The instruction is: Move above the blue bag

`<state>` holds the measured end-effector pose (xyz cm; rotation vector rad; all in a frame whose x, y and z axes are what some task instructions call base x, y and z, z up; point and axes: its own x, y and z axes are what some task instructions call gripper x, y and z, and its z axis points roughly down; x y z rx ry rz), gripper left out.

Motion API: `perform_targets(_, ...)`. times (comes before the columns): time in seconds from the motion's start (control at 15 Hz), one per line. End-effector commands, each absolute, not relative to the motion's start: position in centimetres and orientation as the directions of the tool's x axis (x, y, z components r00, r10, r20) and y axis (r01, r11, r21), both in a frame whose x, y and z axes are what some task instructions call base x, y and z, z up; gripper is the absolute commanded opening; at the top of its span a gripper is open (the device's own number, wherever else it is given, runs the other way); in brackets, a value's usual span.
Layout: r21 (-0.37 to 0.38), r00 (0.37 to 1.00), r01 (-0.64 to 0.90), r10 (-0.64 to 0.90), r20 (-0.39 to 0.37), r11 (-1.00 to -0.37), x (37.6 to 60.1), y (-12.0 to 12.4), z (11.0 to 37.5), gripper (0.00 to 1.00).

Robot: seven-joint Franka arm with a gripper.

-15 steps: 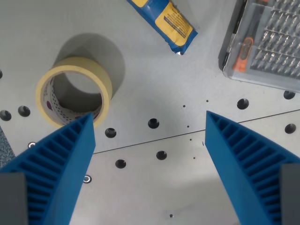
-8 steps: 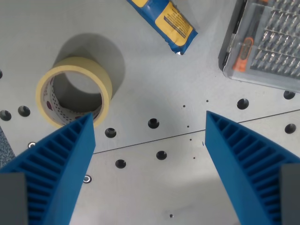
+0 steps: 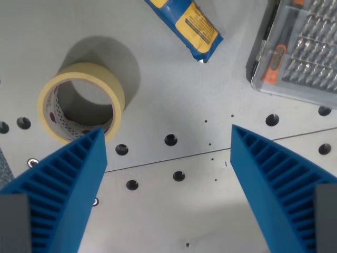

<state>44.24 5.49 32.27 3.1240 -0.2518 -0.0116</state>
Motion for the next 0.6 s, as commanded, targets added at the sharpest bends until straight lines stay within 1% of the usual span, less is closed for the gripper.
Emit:
perform_targets(0.07,0.009,0.999,-0.037,-0.037,0.011,-0.999,44.8,5.4,31.6,1.00)
perform_targets(0.6,0.021,0.988,0.156,0.156,0.001,-0.987,46.3,5.0,28.7,1.00)
